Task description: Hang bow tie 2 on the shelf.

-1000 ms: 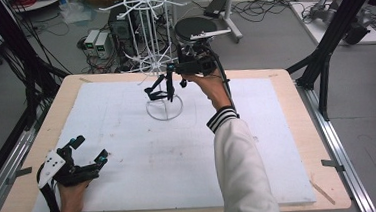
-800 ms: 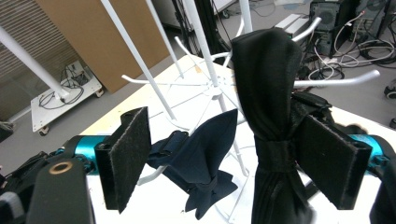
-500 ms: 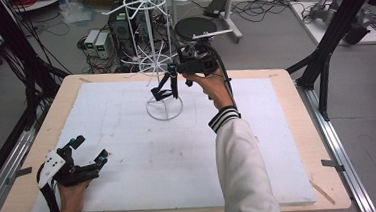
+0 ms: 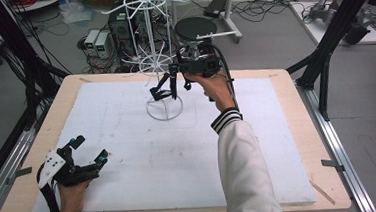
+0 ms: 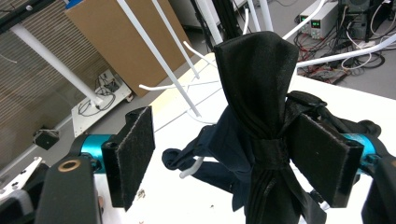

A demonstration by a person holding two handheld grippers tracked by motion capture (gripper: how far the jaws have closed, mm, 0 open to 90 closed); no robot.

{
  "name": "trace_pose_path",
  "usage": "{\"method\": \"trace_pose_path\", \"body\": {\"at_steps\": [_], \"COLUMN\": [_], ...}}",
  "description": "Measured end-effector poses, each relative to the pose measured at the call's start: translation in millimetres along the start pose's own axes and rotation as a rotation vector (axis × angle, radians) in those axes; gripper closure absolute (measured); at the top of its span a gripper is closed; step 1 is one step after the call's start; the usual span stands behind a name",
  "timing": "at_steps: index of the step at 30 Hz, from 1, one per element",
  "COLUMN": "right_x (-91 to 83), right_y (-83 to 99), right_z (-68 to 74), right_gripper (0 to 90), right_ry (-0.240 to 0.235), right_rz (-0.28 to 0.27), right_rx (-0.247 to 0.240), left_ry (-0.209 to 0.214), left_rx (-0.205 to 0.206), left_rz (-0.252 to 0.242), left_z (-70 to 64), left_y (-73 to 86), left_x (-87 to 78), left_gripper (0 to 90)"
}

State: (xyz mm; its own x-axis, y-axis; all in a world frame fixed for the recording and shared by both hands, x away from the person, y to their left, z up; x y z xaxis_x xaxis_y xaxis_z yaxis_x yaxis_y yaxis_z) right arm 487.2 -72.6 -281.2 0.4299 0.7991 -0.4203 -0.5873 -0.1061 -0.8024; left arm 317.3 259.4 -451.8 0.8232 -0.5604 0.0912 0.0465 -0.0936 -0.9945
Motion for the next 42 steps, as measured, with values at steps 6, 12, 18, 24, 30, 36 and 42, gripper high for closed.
{"method": "trace_pose_path", "body": {"at_steps": [6,12,18,24,30,36,42], "right_x": [-3.2,-2.8,-3.0,-2.3,-1.7,-2.4,-4.2], "right_y": [5.9,16.3,31.3,40.1,41.5,42.0,43.6], "right_z": [-0.8,0.1,3.3,0.9,3.4,4.6,8.0], "right_gripper": [24.5,24.3,23.9,22.9,22.6,21.9,18.3], "right_ry": [0.0,-0.002,-0.002,0.007,0.013,0.025,0.031], "right_rz": [0.027,0.018,0.029,0.068,0.081,0.083,0.091], "right_rx": [0.003,-0.026,-0.073,-0.081,-0.102,-0.119,-0.127], "left_ry": [0.0,-0.001,-0.002,-0.002,-0.001,-0.001,-0.002], "left_rx": [0.002,0.004,0.001,0.002,0.002,0.0,0.002], "left_rz": [0.004,0.002,0.0,0.0,0.0,0.0,-0.001], "left_z": [-0.2,-0.1,-0.2,-0.3,-0.4,-0.2,0.2], "left_y": [0.3,0.2,0.1,0.1,0.1,0.1,0.0], "left_x": [-0.2,-0.1,0.1,0.2,0.1,0.1,0.3], "left_gripper": [1.7,1.7,1.7,1.7,1.7,1.7,1.7]}}
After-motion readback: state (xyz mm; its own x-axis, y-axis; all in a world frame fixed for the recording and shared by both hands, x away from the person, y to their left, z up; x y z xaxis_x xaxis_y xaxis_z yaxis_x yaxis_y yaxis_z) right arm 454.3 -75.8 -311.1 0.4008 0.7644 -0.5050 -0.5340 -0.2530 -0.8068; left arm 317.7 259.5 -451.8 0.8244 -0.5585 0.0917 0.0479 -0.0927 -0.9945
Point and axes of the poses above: each handheld gripper's, and its own axes: x roughly forward along the jaws, y roughly out of its underside, z roughly to its left, the point moved 6 cm from there along x, roughly forward along the jaws, and after that the axes turned 1 degree about y, right-handed, at the moved point
